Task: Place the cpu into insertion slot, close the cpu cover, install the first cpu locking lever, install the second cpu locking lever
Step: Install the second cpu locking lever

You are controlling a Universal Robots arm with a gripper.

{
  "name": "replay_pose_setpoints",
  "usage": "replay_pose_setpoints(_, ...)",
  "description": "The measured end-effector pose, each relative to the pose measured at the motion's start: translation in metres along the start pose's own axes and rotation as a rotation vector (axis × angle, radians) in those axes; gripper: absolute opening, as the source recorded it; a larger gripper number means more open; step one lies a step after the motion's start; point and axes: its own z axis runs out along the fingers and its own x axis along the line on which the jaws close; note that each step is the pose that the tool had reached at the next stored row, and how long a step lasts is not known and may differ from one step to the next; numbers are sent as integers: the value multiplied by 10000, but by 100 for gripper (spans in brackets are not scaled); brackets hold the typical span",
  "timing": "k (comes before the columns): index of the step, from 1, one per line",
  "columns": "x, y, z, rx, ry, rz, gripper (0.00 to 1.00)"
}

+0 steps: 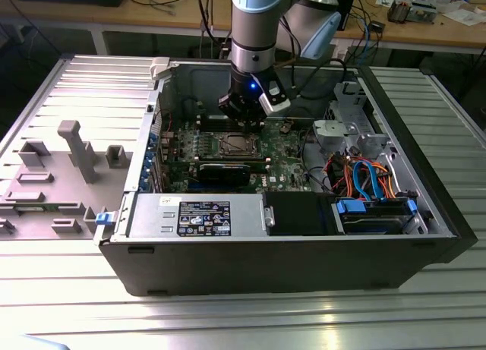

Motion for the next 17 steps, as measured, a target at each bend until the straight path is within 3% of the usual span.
replay_pose_setpoints(5,2,-56,-3,0,0,0,11)
replay_pose_setpoints(17,10,-268,-15,0,0,0,11)
